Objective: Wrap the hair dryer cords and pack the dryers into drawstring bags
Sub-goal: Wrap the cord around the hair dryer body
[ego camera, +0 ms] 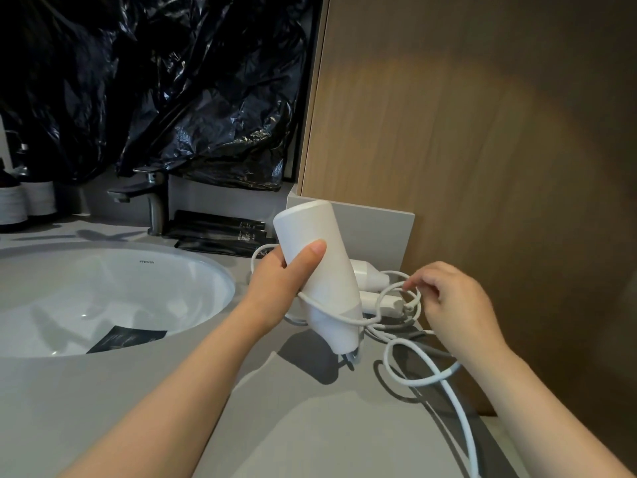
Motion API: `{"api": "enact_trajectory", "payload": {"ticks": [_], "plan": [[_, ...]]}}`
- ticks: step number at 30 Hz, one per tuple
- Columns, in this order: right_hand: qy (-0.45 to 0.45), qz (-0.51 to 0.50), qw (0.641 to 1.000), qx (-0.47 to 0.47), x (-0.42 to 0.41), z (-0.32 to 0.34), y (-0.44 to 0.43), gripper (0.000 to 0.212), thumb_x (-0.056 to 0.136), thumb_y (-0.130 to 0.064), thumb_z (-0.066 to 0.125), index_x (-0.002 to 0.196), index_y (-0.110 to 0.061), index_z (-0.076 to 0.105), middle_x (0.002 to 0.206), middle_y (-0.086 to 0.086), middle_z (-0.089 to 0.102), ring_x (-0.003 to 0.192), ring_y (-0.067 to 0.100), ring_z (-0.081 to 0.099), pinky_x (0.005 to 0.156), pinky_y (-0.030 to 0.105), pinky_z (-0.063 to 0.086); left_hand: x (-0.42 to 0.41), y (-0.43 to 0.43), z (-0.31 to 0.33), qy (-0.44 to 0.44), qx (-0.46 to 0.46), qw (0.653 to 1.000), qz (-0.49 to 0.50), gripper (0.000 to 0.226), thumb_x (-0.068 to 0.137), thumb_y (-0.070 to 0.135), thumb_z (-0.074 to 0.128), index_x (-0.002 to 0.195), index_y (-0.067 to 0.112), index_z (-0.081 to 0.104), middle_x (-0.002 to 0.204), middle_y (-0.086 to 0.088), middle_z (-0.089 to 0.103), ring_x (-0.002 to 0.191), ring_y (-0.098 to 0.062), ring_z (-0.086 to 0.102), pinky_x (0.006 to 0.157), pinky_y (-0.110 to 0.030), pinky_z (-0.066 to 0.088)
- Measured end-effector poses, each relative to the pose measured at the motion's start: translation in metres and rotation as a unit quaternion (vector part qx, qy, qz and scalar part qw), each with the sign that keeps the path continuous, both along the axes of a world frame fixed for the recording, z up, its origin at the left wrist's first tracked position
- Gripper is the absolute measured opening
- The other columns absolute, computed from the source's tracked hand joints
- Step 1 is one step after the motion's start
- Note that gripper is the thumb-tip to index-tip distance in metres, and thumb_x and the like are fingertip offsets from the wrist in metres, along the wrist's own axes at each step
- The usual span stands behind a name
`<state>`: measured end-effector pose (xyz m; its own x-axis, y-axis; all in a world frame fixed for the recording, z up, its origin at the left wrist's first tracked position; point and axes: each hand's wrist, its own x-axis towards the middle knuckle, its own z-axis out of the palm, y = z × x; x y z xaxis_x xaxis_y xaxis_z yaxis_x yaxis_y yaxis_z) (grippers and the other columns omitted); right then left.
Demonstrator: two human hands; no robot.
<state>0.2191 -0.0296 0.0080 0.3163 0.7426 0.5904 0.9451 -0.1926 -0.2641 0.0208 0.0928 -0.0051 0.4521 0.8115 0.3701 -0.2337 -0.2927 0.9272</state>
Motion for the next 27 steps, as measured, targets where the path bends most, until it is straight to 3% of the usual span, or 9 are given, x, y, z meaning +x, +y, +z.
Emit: {"api": "enact_trajectory", "payload": {"ticks": [3, 7, 11, 14, 17, 19, 22, 24, 27], "plan": [[-0.034, 0.078, 0.993, -0.087, -0.016, -0.013, 0.005, 0.027, 0.092, -0.009, 0.056, 0.109, -0.024, 0.069, 0.128, -0.014, 0.056, 0.124, 0.005, 0.043, 0.105, 0.019, 0.029, 0.002, -0.002, 0.0, -0.003, -0.016, 1.0, 0.018, 0.052, 0.064, 0.061, 0.062, 0.099, 0.023, 0.064, 0.09, 0.007, 0.073, 0.087, -0.01, 0.07, 0.068, -0.02, 0.053], [0.0, 0.153, 0.986, -0.065, -0.03, -0.03, 0.0, 0.036, 0.089, -0.03, 0.064, 0.124, -0.038, 0.058, 0.132, -0.027, 0.048, 0.124, -0.013, 0.035, 0.103, 0.009, 0.021, 0.004, -0.003, 0.0, -0.003, -0.028, 0.999, 0.04, 0.056, 0.065, 0.062, 0.059, 0.104, 0.022, 0.063, 0.098, 0.002, 0.072, 0.092, -0.013, 0.068, 0.072, -0.025, 0.052], [0.015, 0.182, 0.983, -0.035, -0.03, -0.029, -0.008, 0.044, 0.085, -0.028, 0.069, 0.123, -0.044, 0.054, 0.122, -0.039, 0.045, 0.117, -0.026, 0.032, 0.099, 0.0, 0.018, 0.004, -0.002, -0.001, 0.002, -0.032, 0.998, 0.054, 0.071, 0.054, 0.072, 0.057, 0.103, 0.022, 0.064, 0.098, 0.001, 0.072, 0.093, -0.015, 0.068, 0.077, -0.031, 0.054], [0.032, 0.196, 0.977, -0.072, -0.031, -0.028, -0.014, 0.048, 0.081, -0.036, 0.071, 0.115, -0.057, 0.045, 0.116, -0.049, 0.04, 0.124, -0.029, 0.021, 0.113, 0.013, 0.008, 0.004, -0.001, -0.001, 0.012, -0.03, 0.998, 0.061, 0.071, 0.05, 0.076, 0.054, 0.099, 0.025, 0.064, 0.098, 0.001, 0.072, 0.095, -0.016, 0.068, 0.083, -0.036, 0.056], [0.049, 0.179, 0.979, -0.08, -0.029, -0.03, -0.015, 0.032, 0.08, -0.044, 0.071, 0.105, -0.049, 0.053, 0.105, -0.047, 0.051, 0.137, -0.002, 0.033, 0.119, 0.038, 0.018, 0.004, -0.001, -0.001, 0.009, -0.028, 0.998, 0.051, 0.071, 0.051, 0.075, 0.056, 0.101, 0.025, 0.064, 0.098, 0.003, 0.073, 0.093, -0.014, 0.069, 0.078, -0.031, 0.056], [0.027, 0.175, 0.982, -0.064, -0.028, -0.029, -0.016, 0.014, 0.084, -0.038, 0.067, 0.094, -0.043, 0.058, 0.1, -0.045, 0.05, 0.137, -0.004, 0.028, 0.117, 0.029, 0.008, 0.004, -0.001, -0.002, 0.007, -0.024, 0.999, 0.041, 0.073, 0.052, 0.074, 0.058, 0.105, 0.024, 0.064, 0.098, 0.005, 0.073, 0.092, -0.011, 0.07, 0.072, -0.024, 0.055], [0.009, 0.212, 0.977, -0.01, -0.03, -0.022, -0.019, 0.009, 0.089, -0.034, 0.059, 0.087, -0.042, 0.062, 0.098, -0.039, 0.058, 0.115, -0.033, 0.026, 0.107, 0.0, -0.001, 0.002, 0.001, -0.002, 0.007, -0.017, 0.999, 0.026, 0.077, 0.053, 0.072, 0.061, 0.112, 0.022, 0.063, 0.101, 0.004, 0.074, 0.093, -0.01, 0.07, 0.073, -0.024, 0.055], [0.06, 0.227, 0.971, 0.047, -0.033, -0.012, -0.022, 0.013, 0.088, -0.037, 0.053, 0.082, -0.042, 0.063, 0.091, -0.026, 0.068, 0.102, -0.034, 0.039, 0.102, -0.006, 0.01, 0.001, 0.002, -0.002, 0.007, -0.007, 1.0, 0.014, 0.077, 0.055, 0.07, 0.062, 0.114, 0.02, 0.063, 0.102, 0.003, 0.073, 0.094, -0.012, 0.07, 0.074, -0.024, 0.056], [0.204, 0.24, 0.945, 0.092, -0.032, -0.002, -0.019, 0.017, 0.085, -0.039, 0.052, 0.086, -0.035, 0.069, 0.073, -0.009, 0.068, 0.075, -0.003, 0.062, 0.08, 0.009, 0.048, 0.001, 0.0, -0.002, 0.003, 0.016, 1.0, -0.012, 0.073, 0.056, 0.064, 0.065, 0.112, 0.017, 0.063, 0.097, 0.004, 0.073, 0.09, -0.009, 0.07, 0.068, -0.018, 0.053]]}}
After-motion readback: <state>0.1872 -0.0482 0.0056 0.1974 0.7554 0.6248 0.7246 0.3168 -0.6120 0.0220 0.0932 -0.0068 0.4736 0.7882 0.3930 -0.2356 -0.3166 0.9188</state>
